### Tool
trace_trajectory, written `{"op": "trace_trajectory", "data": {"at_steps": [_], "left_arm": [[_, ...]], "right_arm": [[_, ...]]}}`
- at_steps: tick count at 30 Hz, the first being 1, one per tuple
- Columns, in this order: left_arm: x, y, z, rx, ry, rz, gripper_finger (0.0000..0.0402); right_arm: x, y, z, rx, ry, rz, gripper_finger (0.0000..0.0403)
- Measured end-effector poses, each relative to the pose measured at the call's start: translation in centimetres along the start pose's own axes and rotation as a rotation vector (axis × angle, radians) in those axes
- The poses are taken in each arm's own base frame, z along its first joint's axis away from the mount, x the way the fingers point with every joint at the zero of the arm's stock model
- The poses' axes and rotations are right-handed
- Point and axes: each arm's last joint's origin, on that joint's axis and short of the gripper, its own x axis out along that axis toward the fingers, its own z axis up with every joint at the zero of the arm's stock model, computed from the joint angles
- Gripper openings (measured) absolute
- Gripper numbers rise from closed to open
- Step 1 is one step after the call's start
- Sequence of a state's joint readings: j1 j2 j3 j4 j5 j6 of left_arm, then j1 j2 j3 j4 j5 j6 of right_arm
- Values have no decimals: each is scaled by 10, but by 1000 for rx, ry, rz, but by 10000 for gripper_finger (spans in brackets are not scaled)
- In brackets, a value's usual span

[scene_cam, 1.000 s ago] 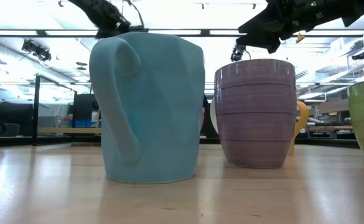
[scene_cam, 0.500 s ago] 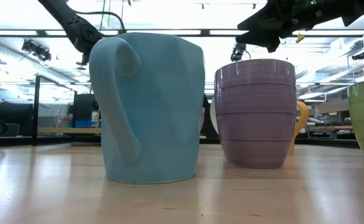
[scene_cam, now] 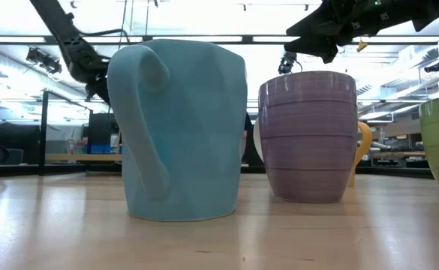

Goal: Place coffee mugs
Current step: Put the purple mug on the shelf

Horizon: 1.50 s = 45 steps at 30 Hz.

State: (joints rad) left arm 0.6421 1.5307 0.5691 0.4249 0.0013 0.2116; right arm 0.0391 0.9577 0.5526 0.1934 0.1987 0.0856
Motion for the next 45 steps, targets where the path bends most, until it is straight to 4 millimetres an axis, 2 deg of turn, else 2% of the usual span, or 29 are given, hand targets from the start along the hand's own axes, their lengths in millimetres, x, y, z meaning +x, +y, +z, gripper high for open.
{"op": "trace_trajectory", "data": {"at_steps": [3,11,18,37,45], "left_arm": [[-2,0,-2,-18,-66,21,228],[-3,3,1,-39,-109,48,228],[6,0,-5,-79,-100,4,228],[23,0,-11,-84,-177,45,228],[33,3,-4,-48,-185,47,228]], "right_arm": [[0,0,0,1,-1,-8,229],[0,0,1,3,-8,-9,229],[0,0,1,4,-14,-8,229],[0,0,2,6,-22,-7,229],[0,0,2,6,-23,-6,229]]}}
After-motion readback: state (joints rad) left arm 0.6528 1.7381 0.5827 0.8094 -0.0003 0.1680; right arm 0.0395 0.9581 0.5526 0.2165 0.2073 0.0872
